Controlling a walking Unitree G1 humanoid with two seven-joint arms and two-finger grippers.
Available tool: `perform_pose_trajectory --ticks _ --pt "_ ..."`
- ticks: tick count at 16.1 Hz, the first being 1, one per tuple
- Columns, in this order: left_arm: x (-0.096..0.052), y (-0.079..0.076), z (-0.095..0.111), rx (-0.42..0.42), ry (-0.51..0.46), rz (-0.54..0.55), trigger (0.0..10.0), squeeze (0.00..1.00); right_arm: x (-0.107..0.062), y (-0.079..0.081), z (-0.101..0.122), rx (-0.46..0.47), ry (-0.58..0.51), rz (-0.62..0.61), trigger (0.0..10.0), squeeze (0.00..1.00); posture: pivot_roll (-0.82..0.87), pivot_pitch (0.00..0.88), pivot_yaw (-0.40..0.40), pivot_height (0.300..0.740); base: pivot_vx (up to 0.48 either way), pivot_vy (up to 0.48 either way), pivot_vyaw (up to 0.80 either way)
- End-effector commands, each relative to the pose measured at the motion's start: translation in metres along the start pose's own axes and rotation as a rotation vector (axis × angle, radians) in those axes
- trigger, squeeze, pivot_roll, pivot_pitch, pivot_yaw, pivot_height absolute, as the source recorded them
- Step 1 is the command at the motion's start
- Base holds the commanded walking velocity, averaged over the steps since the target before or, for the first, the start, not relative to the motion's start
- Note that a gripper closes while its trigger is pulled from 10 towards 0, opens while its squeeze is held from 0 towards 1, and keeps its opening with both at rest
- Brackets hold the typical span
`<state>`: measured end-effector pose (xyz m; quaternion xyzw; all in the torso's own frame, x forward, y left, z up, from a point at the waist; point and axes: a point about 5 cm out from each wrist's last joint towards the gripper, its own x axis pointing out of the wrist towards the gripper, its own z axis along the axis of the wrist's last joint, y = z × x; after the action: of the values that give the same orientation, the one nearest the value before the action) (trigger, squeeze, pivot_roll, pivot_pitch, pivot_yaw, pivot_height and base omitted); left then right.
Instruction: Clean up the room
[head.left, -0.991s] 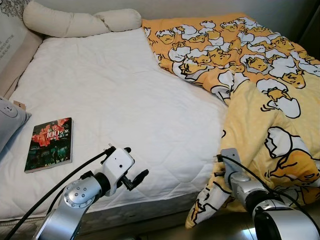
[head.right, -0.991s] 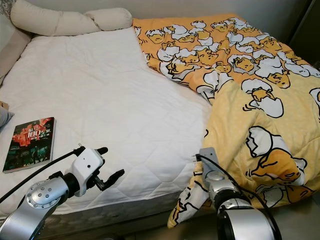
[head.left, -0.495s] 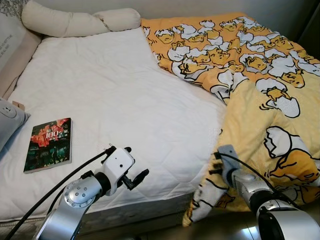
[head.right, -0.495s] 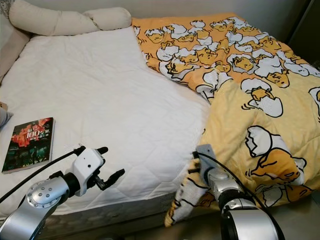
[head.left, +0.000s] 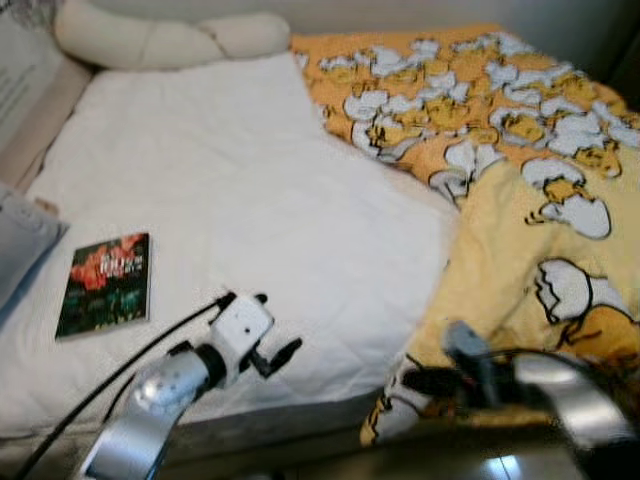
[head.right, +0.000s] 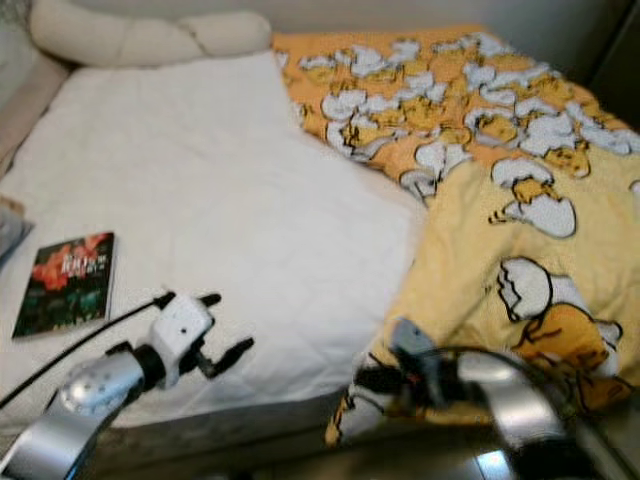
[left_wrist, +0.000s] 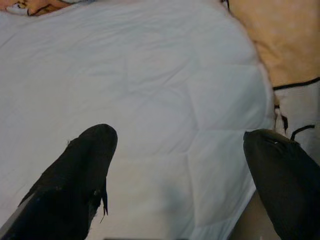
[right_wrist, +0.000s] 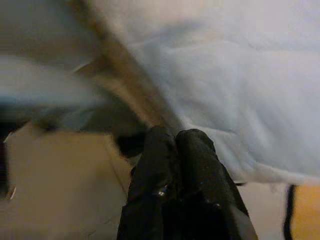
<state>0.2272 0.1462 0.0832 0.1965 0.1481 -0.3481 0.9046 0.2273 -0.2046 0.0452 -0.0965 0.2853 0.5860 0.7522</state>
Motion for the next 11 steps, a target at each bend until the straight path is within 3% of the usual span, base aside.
perform_pose_trajectory --ticks 1,2,4,5,6,7,9,10,11 --pt "0.002 0.000 -0.001 0.010 0.003 -0.003 10.0 0.57 -0.003 -0.006 0.001 -0.048 0.045 -0.058 4.7 0.00 0.08 0.000 0.035 0.740 0.000 0.000 0.00" --pt "0.005 -0.001 -0.001 0.008 -0.002 0.004 10.0 0.58 -0.004 -0.021 -0.005 -0.017 0.067 -0.233 10.0 0.00 0.09 0.000 0.034 0.740 0.000 0.000 0.00" --pt "0.006 0.000 0.000 0.008 -0.009 0.012 10.0 0.58 -0.003 -0.029 -0.004 0.005 0.061 -0.359 10.0 0.00 0.09 0.000 0.031 0.740 0.000 0.000 0.00" --pt "0.009 0.002 0.000 -0.006 -0.019 0.038 10.0 0.36 -0.004 -0.040 0.000 0.088 0.015 -0.550 10.0 0.73 0.08 0.000 0.031 0.740 0.000 0.000 0.00" --pt "0.012 0.005 0.000 -0.026 -0.027 0.071 10.0 0.12 -0.006 -0.047 0.002 0.170 -0.039 -0.698 10.0 1.00 0.07 0.000 0.034 0.740 0.000 0.000 0.00" --pt "0.017 0.007 0.000 -0.063 -0.038 0.106 10.0 0.00 -0.008 -0.049 0.002 0.214 -0.097 -0.820 10.0 1.00 0.06 0.000 0.036 0.740 0.000 0.000 0.00" --pt "0.022 0.009 0.000 -0.100 -0.057 0.131 10.0 0.00 -0.010 -0.048 0.003 0.215 -0.123 -0.917 10.0 1.00 0.04 0.000 0.043 0.740 0.000 0.000 0.00" --pt "0.027 0.013 0.004 -0.173 -0.108 0.197 10.0 0.00 -0.015 -0.045 0.004 0.199 -0.152 -1.028 10.0 1.00 0.02 0.000 0.047 0.740 0.000 0.000 0.00" --pt "0.031 0.020 0.006 -0.308 -0.136 0.292 10.0 0.00 -0.019 -0.037 0.014 0.206 -0.263 -1.094 10.0 1.00 0.01 0.000 0.049 0.740 0.000 0.000 0.00"
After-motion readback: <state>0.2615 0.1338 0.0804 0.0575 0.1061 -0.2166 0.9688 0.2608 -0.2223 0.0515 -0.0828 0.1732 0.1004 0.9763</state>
